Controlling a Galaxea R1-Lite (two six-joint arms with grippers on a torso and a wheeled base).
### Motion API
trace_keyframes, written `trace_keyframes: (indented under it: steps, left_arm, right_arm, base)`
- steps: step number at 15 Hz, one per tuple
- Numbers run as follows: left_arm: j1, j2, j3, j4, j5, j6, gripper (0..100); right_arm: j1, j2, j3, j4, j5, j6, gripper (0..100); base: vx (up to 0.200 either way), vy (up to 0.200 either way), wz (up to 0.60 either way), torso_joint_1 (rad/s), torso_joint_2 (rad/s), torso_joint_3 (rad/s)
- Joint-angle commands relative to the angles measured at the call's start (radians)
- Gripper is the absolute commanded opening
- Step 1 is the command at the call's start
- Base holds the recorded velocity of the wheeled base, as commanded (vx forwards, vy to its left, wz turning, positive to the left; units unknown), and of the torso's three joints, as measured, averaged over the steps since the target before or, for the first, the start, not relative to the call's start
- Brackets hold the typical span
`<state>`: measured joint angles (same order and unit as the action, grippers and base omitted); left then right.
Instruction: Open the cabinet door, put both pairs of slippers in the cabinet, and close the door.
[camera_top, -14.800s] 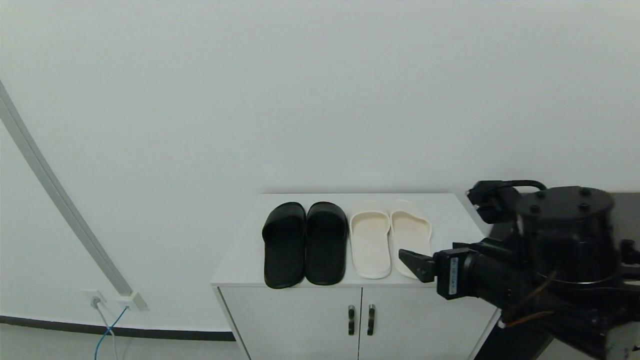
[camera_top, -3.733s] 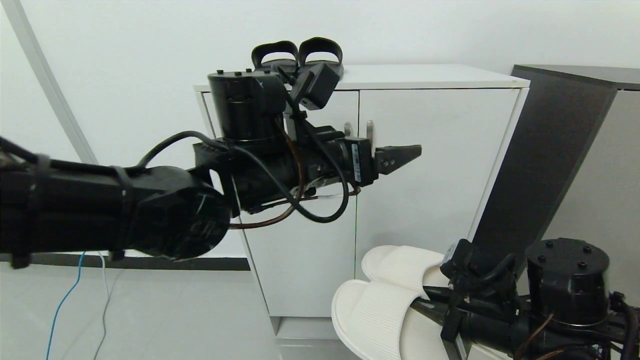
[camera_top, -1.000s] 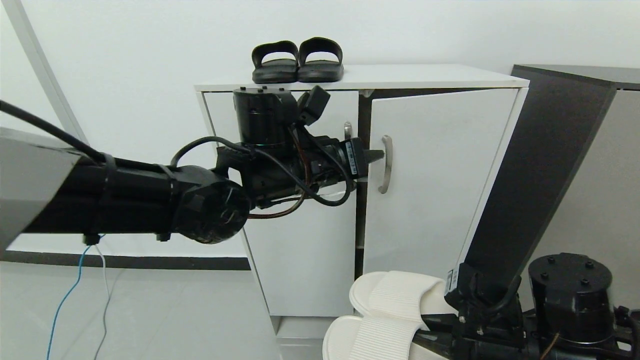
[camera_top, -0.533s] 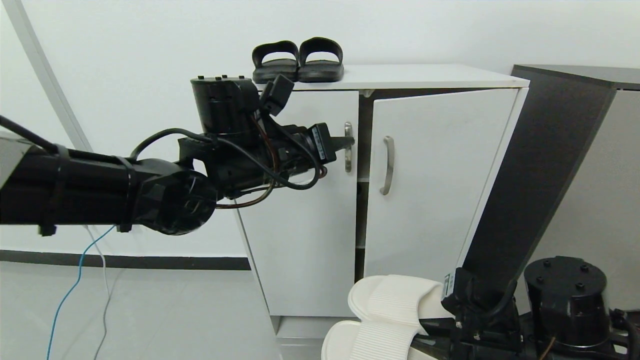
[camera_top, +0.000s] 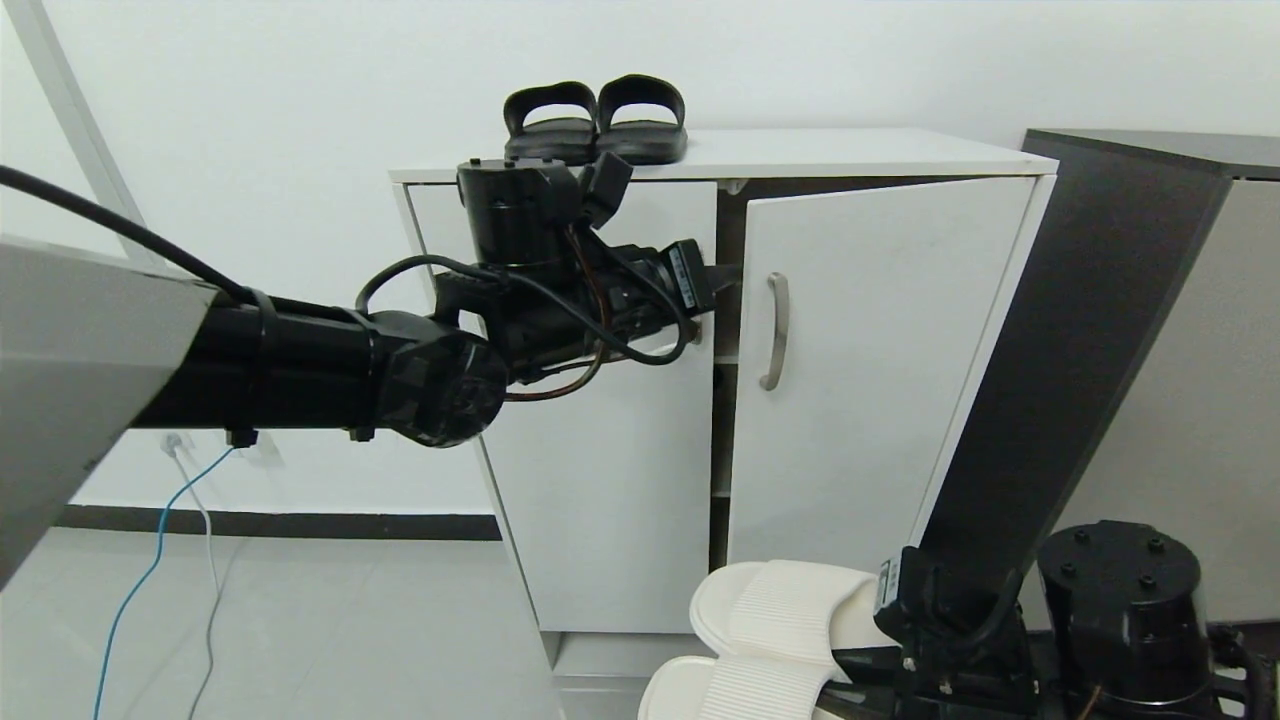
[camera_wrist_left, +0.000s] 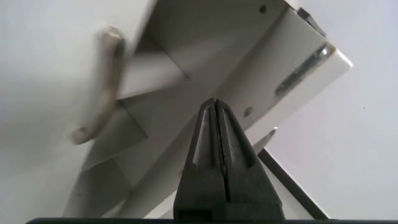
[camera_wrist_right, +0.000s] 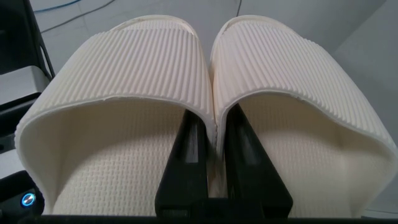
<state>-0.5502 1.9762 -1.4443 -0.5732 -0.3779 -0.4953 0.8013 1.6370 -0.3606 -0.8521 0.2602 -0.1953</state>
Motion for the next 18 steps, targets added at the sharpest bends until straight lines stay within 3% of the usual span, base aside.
trace_keyframes:
  steps: [1,6,9,12,14,16,18]
  left_arm:
    - [-0.013,0.026,-0.016,0.001,0.001,0.0,0]
    - [-0.059,-0.016,0.042,-0.001,0.005,0.0,0]
    - [-0.123,-0.06,0.105,-0.057,0.001,0.003,0]
    - [-0.123,-0.059,0.12,-0.089,0.004,0.003,0]
    - [-0.091,-0.068,0.154,-0.112,0.007,0.004,0]
    - [-0.013,-0.143,0.262,-0.152,0.011,0.003,0]
    - [0.072,-0.296,0.444,-0.149,0.011,0.004,0]
  right_arm:
    - [0.003,0.01,0.0,-0.001,0.001,-0.001,0]
    - [0.003,0.014,0.002,-0.002,-0.001,-0.001,0]
    - [0.003,0.01,0.0,-0.002,-0.003,-0.001,0]
    - [0.003,0.01,0.002,-0.002,-0.006,-0.001,0]
    - [-0.002,0.012,0.0,-0.002,-0.006,-0.001,0]
    - [-0.019,0.015,0.0,-0.031,-0.007,0.001,0]
    - [-0.036,0.02,0.0,-0.038,-0.004,0.002,0]
  base:
    - [0.0,0.0,0.0,0.0,0.0,0.0]
    - [-0.16,0.0,0.0,0.002,0.0,0.005]
    - [-0.2,0.0,0.0,0.002,0.01,0.001]
    - [-0.2,0.0,0.0,-0.001,0.0,0.005]
    - [0.0,0.0,0.0,0.0,0.0,0.0]
    - [0.0,0.0,0.0,0.0,0.0,0.0]
    - [0.0,0.0,0.0,0.0,0.0,0.0]
